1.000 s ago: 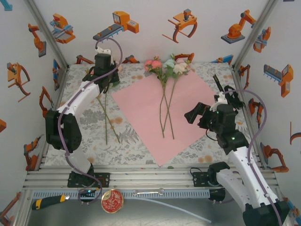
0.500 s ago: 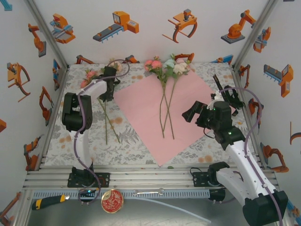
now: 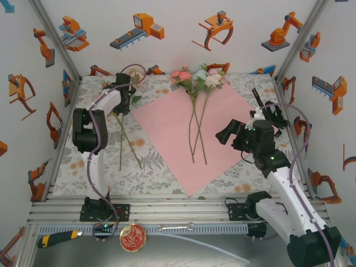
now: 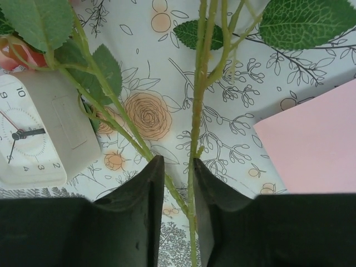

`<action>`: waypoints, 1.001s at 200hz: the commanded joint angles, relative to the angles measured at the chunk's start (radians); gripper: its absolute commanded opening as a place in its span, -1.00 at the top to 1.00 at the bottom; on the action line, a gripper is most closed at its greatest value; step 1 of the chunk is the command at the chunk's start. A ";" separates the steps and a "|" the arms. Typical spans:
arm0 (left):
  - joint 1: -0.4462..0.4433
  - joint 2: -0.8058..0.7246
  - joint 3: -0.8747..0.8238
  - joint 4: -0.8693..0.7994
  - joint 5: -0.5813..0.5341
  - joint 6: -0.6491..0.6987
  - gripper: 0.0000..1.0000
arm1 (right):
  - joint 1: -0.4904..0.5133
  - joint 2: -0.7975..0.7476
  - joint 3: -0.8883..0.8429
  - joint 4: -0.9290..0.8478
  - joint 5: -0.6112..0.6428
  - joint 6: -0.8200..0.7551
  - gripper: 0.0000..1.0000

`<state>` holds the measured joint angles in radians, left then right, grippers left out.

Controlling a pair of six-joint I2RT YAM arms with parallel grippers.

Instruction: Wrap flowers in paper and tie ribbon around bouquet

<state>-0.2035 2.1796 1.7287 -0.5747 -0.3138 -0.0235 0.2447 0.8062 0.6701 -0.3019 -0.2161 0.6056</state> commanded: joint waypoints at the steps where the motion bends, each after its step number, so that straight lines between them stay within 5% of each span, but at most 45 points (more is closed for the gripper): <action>1: 0.010 0.010 0.047 -0.027 0.051 -0.011 0.35 | 0.007 -0.011 0.033 -0.001 0.004 0.008 -0.90; 60: 0.021 0.074 0.106 -0.054 0.102 -0.006 0.38 | 0.005 -0.025 0.037 -0.016 0.014 0.003 -0.90; 88: 0.025 0.087 0.118 -0.064 0.104 -0.010 0.57 | 0.006 -0.027 0.039 -0.023 0.017 0.002 -0.90; 117: 0.024 0.043 0.097 -0.059 0.114 -0.026 1.00 | 0.007 -0.027 0.042 -0.024 0.014 0.003 -0.90; 135: 0.016 -0.047 0.059 -0.042 0.139 -0.058 1.00 | 0.006 -0.025 0.045 -0.003 -0.026 -0.002 -0.90; 176: 0.010 -0.385 -0.146 0.228 0.477 -0.307 1.00 | 0.010 -0.017 0.004 0.242 -0.288 0.052 -0.90; 200: -0.029 -0.448 -0.215 0.467 0.670 -0.556 1.00 | 0.015 -0.016 0.009 0.248 -0.280 0.052 -0.89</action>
<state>-0.1921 1.8103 1.5551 -0.4164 0.0856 -0.2882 0.2478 0.7944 0.6701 -0.1478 -0.4240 0.6338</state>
